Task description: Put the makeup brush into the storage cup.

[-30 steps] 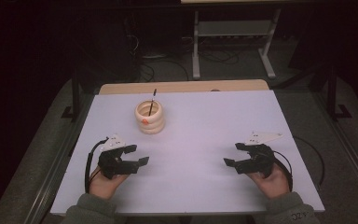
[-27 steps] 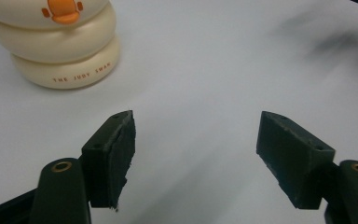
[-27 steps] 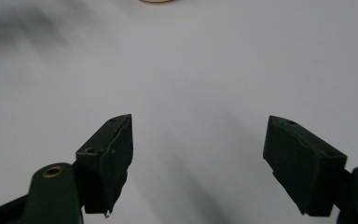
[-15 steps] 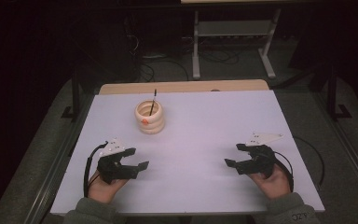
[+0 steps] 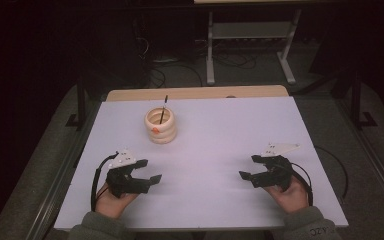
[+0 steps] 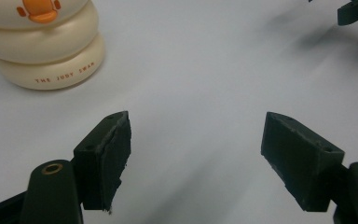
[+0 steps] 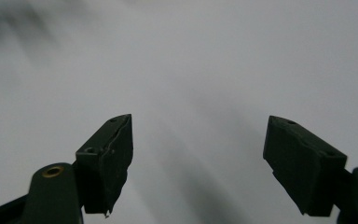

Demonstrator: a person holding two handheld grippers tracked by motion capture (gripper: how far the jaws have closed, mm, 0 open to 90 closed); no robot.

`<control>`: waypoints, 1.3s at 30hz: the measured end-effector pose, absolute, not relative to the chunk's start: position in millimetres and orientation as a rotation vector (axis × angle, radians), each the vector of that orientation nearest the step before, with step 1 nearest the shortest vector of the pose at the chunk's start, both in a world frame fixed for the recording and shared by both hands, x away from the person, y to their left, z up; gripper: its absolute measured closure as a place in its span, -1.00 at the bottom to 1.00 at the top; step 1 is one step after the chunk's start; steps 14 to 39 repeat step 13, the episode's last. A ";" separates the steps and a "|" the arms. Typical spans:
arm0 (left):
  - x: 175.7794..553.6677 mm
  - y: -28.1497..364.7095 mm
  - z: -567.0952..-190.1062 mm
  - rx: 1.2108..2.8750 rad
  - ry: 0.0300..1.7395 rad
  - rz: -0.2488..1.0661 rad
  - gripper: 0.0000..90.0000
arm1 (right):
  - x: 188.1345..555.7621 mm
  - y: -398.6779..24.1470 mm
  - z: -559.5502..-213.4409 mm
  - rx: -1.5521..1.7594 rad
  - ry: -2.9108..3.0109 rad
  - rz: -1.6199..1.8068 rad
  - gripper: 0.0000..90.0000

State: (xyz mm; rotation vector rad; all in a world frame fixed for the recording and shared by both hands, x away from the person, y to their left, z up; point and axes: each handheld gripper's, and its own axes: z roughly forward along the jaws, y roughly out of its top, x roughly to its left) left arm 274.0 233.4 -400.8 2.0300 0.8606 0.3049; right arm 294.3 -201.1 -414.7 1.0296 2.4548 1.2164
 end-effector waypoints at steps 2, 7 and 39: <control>274.7 234.2 -401.2 2.031 0.857 0.307 -0.47 | 294.3 -200.8 -414.7 1.030 2.455 1.219 -0.49; 274.5 234.5 -401.7 2.030 0.860 0.308 -0.47 | 294.2 -201.3 -414.5 1.033 2.451 1.222 -0.49; 275.2 234.4 -403.3 2.042 0.853 0.309 -0.46 | 294.2 -198.7 -415.4 1.028 2.457 1.214 -0.49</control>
